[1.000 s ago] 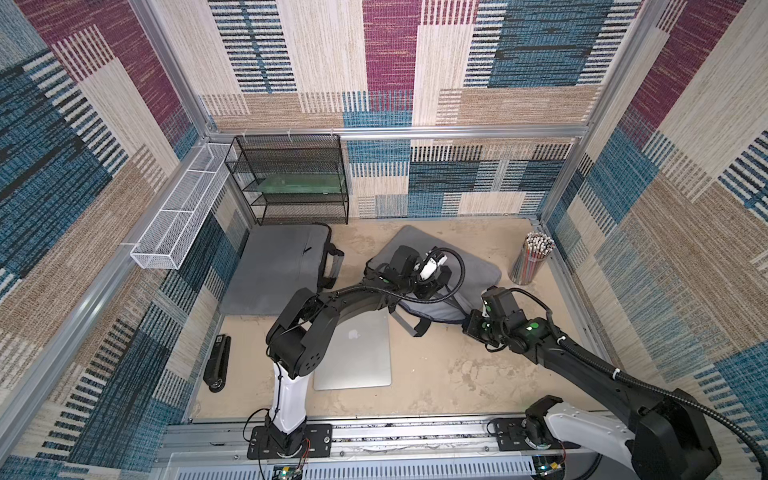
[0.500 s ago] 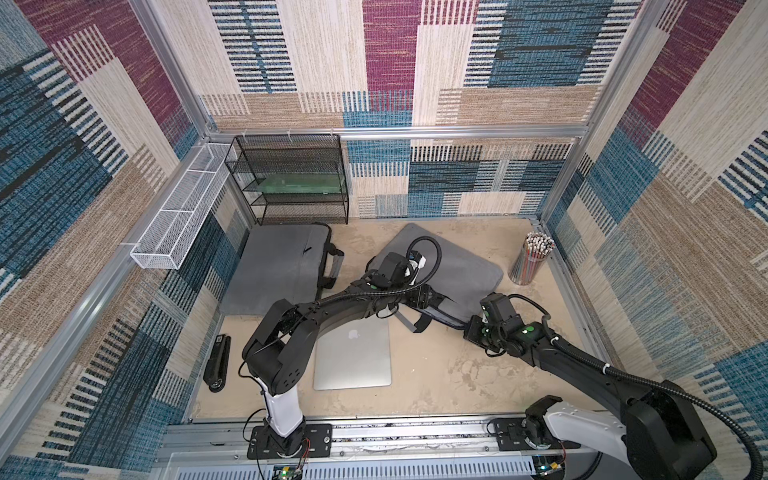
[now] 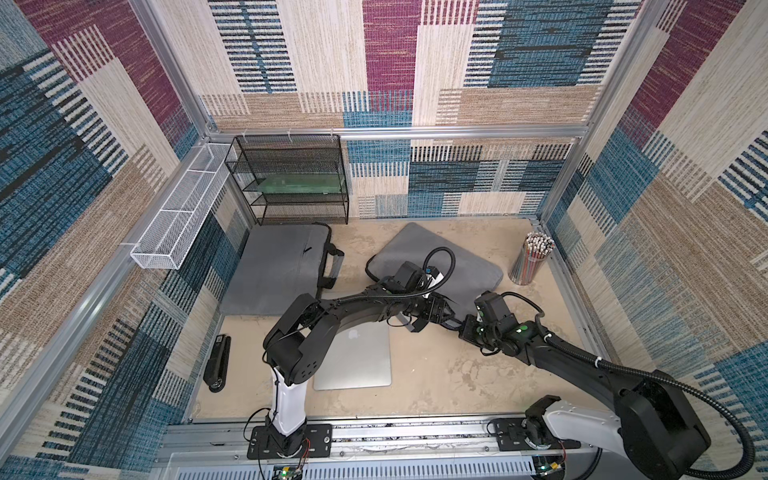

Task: Open the zippered laptop bag and take out the laptop
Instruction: Unzip the zipper on the zippered laptop bag.

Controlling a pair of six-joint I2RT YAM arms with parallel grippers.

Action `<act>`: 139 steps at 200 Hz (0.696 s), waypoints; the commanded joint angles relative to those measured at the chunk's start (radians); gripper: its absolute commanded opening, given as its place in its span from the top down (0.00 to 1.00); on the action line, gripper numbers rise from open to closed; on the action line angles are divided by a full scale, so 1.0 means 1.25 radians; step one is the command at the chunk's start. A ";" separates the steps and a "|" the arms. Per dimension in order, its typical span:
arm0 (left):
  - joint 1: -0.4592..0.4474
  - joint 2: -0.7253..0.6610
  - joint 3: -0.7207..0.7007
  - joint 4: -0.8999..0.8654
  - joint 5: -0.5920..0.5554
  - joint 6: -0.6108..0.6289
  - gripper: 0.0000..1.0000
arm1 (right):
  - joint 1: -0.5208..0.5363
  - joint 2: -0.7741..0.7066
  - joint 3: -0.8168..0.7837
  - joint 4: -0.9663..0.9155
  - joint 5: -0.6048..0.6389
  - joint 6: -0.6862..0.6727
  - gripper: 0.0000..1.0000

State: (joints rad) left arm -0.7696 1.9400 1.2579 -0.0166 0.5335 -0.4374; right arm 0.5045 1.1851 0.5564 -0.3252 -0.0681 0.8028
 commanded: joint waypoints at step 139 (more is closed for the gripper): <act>-0.025 0.107 0.179 -0.194 -0.048 -0.001 0.47 | 0.030 0.057 0.031 0.093 -0.009 -0.001 1.00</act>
State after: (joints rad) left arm -0.8005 2.0693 1.4658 -0.2409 0.5003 -0.4301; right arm 0.5400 1.2526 0.5861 -0.2584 -0.0792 0.8066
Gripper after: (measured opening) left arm 0.619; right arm 0.079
